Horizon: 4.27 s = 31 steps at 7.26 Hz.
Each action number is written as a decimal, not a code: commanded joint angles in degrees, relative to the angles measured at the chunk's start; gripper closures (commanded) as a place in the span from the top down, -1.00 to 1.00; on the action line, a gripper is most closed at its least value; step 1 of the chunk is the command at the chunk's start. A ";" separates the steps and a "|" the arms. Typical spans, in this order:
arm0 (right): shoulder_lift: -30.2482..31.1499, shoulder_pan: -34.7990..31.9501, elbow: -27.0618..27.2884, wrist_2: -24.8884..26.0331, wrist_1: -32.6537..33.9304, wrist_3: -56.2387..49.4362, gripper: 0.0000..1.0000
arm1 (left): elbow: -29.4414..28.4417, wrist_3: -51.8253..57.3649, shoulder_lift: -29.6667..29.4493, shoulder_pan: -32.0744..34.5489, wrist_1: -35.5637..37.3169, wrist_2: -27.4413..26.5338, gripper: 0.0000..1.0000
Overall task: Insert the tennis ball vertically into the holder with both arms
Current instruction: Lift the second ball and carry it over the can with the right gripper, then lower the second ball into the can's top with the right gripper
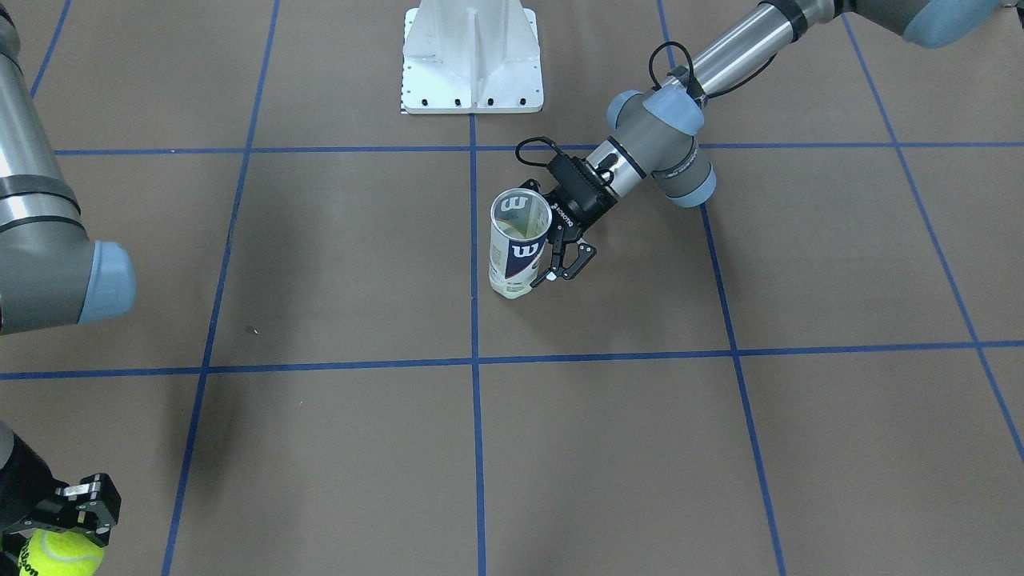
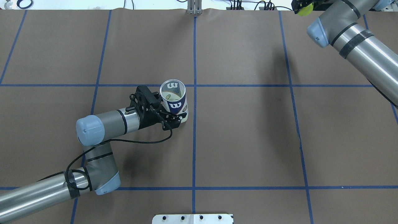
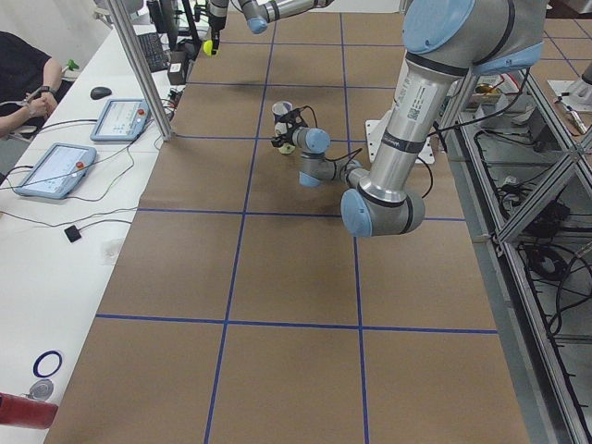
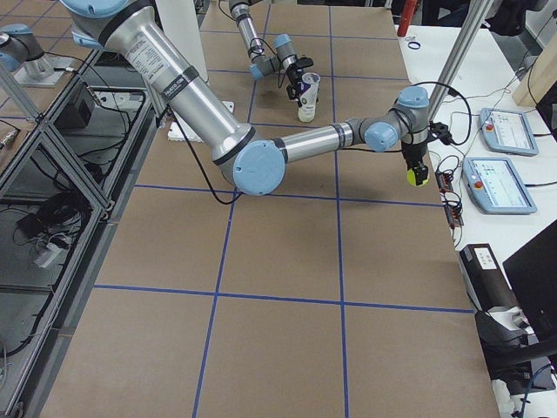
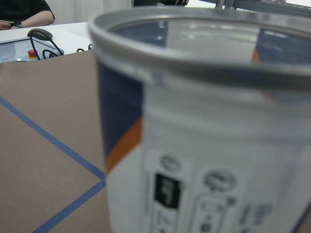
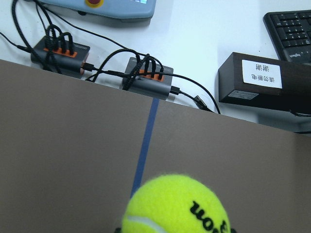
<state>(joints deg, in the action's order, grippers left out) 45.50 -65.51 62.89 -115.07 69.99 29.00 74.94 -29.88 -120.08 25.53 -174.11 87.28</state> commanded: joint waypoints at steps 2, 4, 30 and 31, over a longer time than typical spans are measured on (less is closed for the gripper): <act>-0.50 2.04 8.36 -5.76 2.43 10.07 -1.00 | 0.04 0.00 -0.24 -0.13 0.00 0.00 0.98; -3.11 3.80 13.91 -14.08 2.61 22.18 -1.00 | 0.04 0.00 -0.24 -0.13 0.09 0.00 0.98; -11.67 28.60 32.90 -5.69 27.12 35.77 0.97 | -0.05 -0.09 0.20 0.22 0.00 0.17 0.98; -11.75 28.34 33.17 -5.69 27.83 35.69 0.97 | 0.03 -0.18 0.37 0.22 0.00 0.35 0.98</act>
<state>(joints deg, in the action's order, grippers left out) 33.69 -36.99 95.11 -120.76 96.83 64.74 74.91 -29.99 -119.88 25.70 -174.08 87.43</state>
